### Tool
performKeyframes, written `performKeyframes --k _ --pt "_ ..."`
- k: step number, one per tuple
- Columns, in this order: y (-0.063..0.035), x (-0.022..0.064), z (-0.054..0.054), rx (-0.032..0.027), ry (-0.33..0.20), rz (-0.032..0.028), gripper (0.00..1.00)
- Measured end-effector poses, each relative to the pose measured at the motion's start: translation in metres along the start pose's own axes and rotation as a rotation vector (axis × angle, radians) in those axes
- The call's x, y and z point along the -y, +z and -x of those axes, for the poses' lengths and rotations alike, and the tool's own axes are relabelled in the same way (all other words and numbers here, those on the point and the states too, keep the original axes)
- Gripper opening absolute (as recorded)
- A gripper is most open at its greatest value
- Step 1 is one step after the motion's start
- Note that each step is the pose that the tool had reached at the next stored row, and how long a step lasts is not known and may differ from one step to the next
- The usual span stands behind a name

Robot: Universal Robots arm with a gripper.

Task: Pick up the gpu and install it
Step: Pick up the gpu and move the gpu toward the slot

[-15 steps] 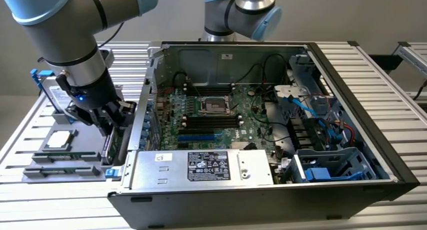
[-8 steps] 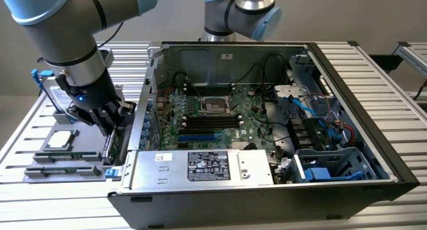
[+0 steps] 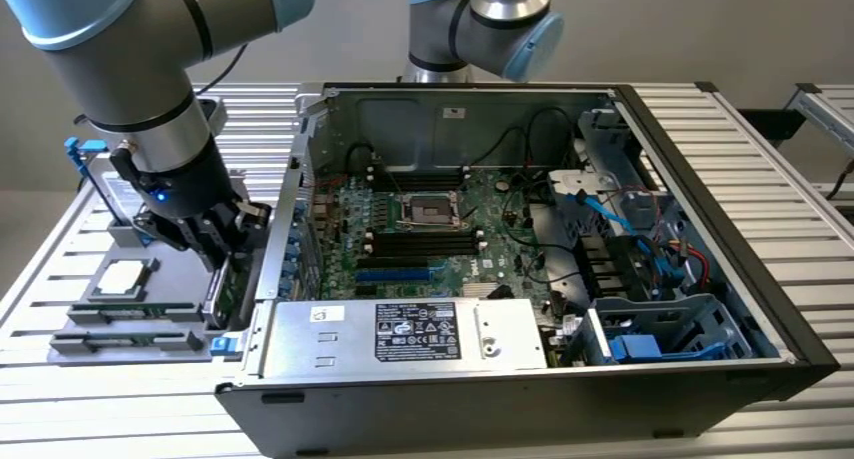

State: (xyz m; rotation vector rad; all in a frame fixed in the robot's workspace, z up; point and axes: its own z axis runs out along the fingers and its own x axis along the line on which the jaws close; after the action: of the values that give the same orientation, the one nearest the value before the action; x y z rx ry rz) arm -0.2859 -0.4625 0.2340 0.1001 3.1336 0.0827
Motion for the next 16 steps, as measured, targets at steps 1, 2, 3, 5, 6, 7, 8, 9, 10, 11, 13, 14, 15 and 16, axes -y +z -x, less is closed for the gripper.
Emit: performKeyframes --k 1,2,3,5,6,7,8,9,10,11,13,14,15,16 --pt "0.0000 0.0000 0.0000 0.0001 0.000 0.0000 0.27" --pt "0.0000 0.0000 0.0000 0.0003 0.000 0.0001 0.27" --pt "0.0000 0.0000 -0.0001 0.0008 0.000 0.0000 0.27" --pt "0.0000 0.0000 -0.0001 0.0016 0.000 0.0001 0.27" --pt "0.0000 0.0000 -0.0002 0.0021 0.000 0.0001 0.27" --pt "0.0000 0.0000 -0.0002 0.0023 0.000 0.0001 0.27" --pt "0.0000 0.0000 -0.0002 0.0024 0.000 0.0002 0.27" --pt "0.0000 0.0000 -0.0002 0.0026 0.000 0.0002 0.27" --pt "0.0000 0.0000 -0.0002 0.0029 0.000 0.0002 0.27" --pt "0.0000 0.0000 -0.0002 0.0032 0.000 0.0002 0.27" --pt "0.0000 0.0000 -0.0002 0.0037 0.000 0.0002 0.27" --pt "0.0000 0.0000 -0.0002 0.0039 0.000 0.0003 0.27" --pt "0.0000 0.0000 -0.0002 0.0040 0.000 0.0003 0.27" --pt "0.0000 0.0000 -0.0002 0.0042 0.000 0.0003 0.27"
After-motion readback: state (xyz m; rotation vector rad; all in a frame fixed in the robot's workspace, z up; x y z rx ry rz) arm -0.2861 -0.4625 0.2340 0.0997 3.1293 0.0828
